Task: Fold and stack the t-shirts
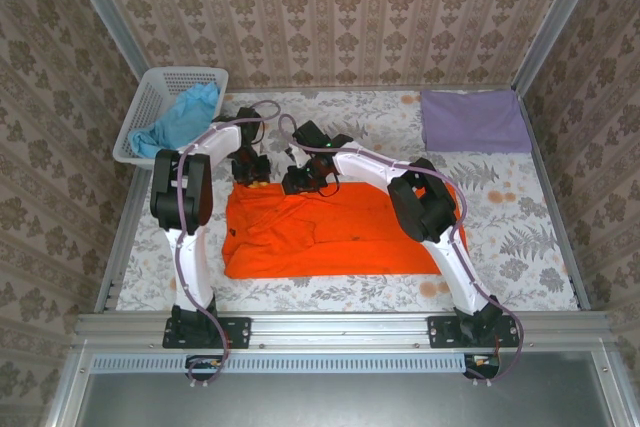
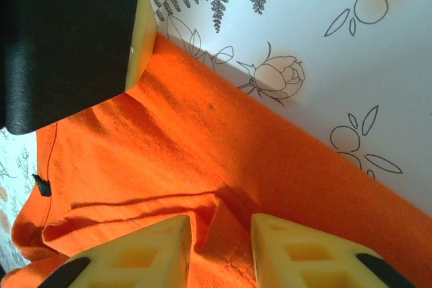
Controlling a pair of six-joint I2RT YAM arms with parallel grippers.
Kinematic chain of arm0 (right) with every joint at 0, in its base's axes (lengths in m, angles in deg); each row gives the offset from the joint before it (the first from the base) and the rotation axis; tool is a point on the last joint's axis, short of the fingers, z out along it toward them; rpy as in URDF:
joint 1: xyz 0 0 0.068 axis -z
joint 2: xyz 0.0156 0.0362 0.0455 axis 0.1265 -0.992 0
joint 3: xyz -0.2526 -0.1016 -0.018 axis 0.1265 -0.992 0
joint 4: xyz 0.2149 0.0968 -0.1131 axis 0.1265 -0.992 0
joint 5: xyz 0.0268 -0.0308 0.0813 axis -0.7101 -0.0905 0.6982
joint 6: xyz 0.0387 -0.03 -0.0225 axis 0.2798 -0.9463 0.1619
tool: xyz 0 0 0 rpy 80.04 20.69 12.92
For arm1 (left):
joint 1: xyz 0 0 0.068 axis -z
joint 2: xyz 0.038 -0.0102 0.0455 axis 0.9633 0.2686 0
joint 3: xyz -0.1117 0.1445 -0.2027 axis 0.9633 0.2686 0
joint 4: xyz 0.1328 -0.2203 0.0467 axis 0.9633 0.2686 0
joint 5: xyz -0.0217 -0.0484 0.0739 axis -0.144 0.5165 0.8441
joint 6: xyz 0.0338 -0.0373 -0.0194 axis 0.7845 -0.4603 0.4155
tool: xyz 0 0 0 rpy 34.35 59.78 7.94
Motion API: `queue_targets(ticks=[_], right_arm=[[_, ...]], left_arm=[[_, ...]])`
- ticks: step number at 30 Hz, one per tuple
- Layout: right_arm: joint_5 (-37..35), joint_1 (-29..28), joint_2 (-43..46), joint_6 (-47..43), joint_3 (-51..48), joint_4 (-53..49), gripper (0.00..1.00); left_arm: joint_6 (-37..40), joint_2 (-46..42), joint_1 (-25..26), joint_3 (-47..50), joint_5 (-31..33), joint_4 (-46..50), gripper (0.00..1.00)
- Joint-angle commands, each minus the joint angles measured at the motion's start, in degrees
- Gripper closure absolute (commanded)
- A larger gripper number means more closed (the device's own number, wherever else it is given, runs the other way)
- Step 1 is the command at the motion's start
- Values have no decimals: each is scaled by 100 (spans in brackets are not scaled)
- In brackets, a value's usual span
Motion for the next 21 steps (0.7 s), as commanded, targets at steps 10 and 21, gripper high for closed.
queue_targets(ticks=[10, 21], right_arm=[[197, -74, 211, -246, -214, -34, 91], [446, -94, 814, -462, -1030, 409, 99]], left_arm=[[146, 228, -57, -113, 146, 162, 81], [181, 248, -51, -165, 282, 185, 82]])
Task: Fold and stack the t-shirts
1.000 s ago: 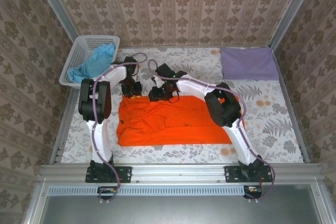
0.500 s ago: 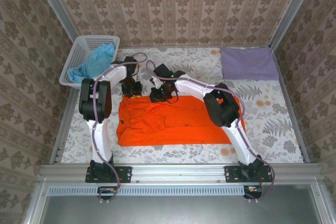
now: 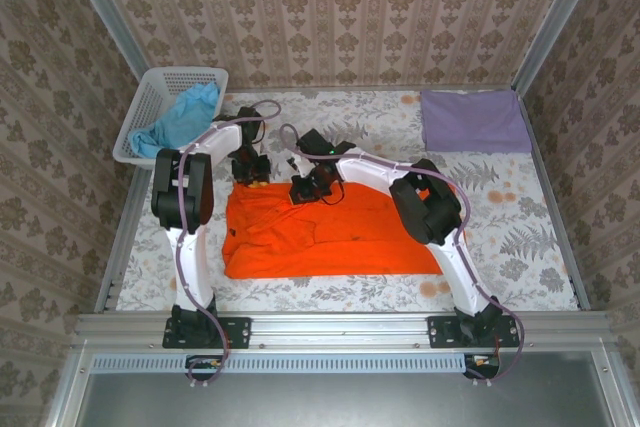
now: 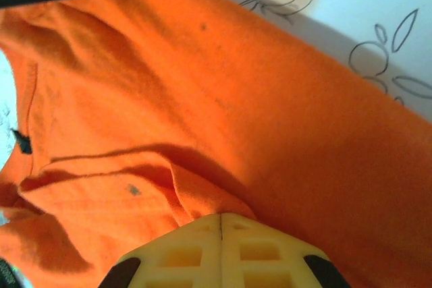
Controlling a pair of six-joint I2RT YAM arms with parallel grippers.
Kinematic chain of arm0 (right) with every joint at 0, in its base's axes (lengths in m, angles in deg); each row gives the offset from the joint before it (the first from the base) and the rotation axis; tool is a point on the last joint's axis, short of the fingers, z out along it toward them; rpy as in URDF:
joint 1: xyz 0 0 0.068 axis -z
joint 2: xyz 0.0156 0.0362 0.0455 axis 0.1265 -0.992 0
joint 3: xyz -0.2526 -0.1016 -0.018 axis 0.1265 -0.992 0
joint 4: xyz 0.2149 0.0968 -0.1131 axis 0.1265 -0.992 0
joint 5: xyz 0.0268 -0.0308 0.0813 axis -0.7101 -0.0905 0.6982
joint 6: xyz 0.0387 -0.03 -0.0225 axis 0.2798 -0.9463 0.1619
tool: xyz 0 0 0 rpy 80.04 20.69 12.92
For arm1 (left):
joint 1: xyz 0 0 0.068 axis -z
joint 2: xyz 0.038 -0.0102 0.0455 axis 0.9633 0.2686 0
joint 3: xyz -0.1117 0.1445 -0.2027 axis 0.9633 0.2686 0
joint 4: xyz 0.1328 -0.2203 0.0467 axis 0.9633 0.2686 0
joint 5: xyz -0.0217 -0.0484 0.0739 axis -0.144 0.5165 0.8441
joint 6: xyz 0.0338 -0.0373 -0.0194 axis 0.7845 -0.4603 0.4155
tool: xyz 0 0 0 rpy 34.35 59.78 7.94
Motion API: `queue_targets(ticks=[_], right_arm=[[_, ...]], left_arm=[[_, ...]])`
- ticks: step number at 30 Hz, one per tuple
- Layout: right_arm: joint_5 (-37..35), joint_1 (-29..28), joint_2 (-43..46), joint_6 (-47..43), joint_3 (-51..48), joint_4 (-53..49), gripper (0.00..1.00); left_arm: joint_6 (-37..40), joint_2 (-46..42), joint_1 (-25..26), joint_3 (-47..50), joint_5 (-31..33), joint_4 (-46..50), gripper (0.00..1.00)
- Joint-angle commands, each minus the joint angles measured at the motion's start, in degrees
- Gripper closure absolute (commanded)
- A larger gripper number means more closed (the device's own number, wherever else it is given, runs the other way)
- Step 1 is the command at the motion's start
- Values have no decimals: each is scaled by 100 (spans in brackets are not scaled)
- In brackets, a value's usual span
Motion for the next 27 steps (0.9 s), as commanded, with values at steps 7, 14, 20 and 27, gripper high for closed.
queue_targets(ticks=[7, 14, 20, 27], right_arm=[[385, -53, 886, -349, -797, 369, 100], [708, -86, 1141, -474, -1242, 345, 100], [937, -131, 1344, -665, -1627, 258, 100], [958, -131, 1448, -872, -1977, 67, 100]], left_arm=[[128, 165, -45, -52, 244, 70, 82], [163, 164, -43, -46, 289, 70, 82], [196, 173, -43, -55, 342, 82, 82], [241, 224, -43, -94, 359, 102, 82]])
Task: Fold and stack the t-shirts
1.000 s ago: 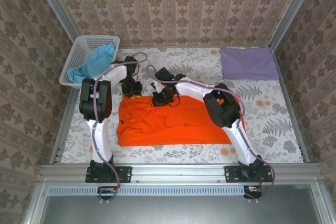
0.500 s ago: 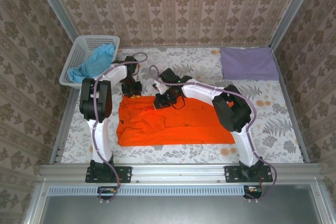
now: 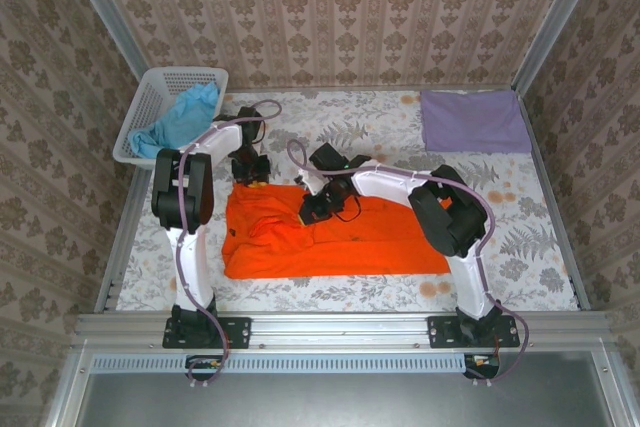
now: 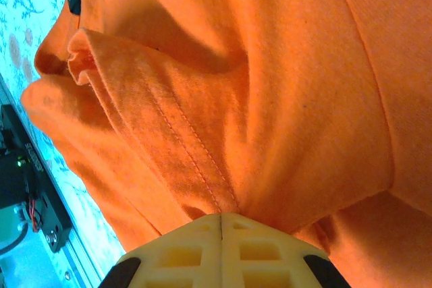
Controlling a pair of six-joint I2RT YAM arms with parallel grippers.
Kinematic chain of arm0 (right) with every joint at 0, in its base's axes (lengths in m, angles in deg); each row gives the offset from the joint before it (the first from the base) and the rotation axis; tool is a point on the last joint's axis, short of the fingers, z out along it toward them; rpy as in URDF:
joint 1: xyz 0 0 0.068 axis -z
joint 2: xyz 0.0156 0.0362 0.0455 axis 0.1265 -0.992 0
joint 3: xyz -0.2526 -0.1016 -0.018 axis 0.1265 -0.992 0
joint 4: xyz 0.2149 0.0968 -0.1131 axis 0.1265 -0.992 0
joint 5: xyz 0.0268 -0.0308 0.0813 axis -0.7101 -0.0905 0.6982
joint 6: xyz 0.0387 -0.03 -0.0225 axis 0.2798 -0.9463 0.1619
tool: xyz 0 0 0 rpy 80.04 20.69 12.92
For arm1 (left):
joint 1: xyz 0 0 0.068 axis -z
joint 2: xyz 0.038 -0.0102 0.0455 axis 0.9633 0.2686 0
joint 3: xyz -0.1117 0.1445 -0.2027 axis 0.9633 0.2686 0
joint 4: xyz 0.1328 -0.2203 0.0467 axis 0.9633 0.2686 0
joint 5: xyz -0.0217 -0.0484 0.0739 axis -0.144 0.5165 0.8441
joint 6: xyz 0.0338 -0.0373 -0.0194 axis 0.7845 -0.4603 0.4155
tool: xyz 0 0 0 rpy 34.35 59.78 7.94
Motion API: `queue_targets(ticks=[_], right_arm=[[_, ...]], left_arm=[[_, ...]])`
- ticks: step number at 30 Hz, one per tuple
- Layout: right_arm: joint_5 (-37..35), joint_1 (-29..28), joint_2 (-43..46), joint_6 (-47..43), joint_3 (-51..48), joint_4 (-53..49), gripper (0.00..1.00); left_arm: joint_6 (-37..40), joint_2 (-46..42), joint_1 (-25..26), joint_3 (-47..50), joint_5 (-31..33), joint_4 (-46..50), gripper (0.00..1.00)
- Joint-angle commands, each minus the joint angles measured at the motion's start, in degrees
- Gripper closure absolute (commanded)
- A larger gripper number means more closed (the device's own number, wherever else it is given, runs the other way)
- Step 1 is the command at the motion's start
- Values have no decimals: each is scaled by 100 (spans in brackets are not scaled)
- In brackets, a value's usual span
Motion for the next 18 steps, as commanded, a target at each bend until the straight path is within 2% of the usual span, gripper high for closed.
queue_targets(ticks=[1, 3, 5, 7, 12, 16, 18], right_arm=[[194, -29, 254, -215, -212, -276, 100], [161, -14, 291, -230, -328, -291, 99], [103, 4, 339, -209, -440, -257, 93], [-8, 30, 395, -132, -535, -200, 79], [-39, 303, 649, 394, -884, 304, 61], [142, 609, 989, 851, -1290, 770, 58], [207, 794, 1248, 1071, -1526, 978, 58]], left_arm=[[161, 228, -49, -93, 281, 103, 82], [171, 242, -51, -111, 285, 108, 82], [186, 261, -52, -138, 279, 117, 82], [196, 279, -47, -167, 276, 116, 82], [208, 282, -46, -250, 303, 173, 82], [234, 199, -59, -346, 450, 254, 81], [233, 26, -66, -350, 474, 234, 78]])
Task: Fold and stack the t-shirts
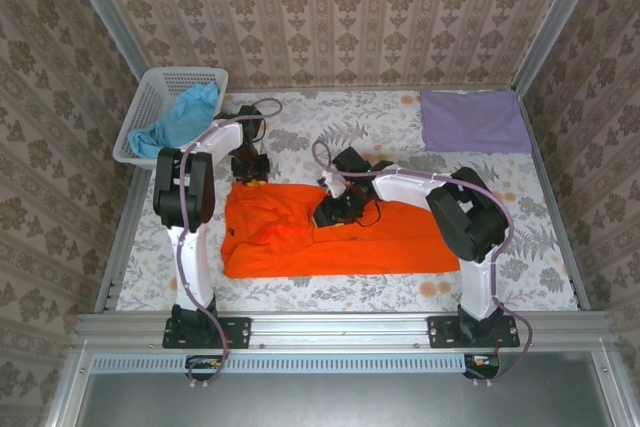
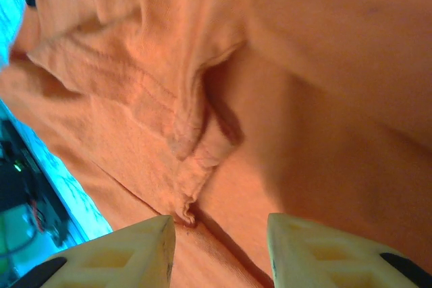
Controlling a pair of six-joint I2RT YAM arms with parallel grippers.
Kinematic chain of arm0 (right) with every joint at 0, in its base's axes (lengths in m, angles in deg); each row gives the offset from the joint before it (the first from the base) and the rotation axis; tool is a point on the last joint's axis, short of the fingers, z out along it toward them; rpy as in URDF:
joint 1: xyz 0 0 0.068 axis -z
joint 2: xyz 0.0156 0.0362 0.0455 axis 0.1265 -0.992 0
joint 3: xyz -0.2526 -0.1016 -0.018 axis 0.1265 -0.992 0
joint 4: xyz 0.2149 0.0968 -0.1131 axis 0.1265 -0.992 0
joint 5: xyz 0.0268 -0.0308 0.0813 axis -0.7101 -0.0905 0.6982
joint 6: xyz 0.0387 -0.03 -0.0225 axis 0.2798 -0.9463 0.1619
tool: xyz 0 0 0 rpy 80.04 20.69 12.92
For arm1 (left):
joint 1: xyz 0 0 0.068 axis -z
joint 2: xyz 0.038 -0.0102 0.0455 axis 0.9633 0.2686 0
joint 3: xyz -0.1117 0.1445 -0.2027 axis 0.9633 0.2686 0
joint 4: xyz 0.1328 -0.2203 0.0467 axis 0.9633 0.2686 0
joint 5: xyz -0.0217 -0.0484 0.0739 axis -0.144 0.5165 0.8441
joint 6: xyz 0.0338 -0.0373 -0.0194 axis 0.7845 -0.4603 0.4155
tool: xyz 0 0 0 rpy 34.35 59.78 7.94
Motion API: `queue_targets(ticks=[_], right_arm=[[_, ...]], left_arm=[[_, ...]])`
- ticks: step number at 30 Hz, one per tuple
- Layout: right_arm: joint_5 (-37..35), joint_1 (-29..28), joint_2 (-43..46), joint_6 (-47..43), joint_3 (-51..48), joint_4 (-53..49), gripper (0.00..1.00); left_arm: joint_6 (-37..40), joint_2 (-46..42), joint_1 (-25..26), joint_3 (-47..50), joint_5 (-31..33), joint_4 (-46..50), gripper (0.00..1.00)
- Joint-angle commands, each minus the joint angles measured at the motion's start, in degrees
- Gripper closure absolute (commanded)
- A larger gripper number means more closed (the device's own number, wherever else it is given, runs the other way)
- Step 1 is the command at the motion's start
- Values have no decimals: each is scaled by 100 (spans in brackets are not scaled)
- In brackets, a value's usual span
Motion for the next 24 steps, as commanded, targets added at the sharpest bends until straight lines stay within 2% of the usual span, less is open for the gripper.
queue_targets(ticks=[1, 5, 8, 11, 16, 24], right_arm=[[178, 311, 610, 551, -392, 558, 58], [90, 932, 1262, 1079, -975, 989, 59], [-253, 1580, 1621, 1467, -1340, 1017, 61], [-836, 2189, 1801, 1566, -1468, 642, 65], [-1082, 2856, 1770, 1717, -1659, 573, 69], [-1079, 3116, 1607, 1765, -1816, 670, 70]], left_arm=[[82, -214, -64, -141, 291, 75, 75], [32, -759, 25, -225, 229, 7, 64], [28, -1166, 180, -181, 193, 7, 59], [45, -1475, 406, 107, -240, -45, 65], [133, -1649, 820, 1068, -1114, -199, 74], [-11, -1958, 987, 2553, -1519, -592, 79]])
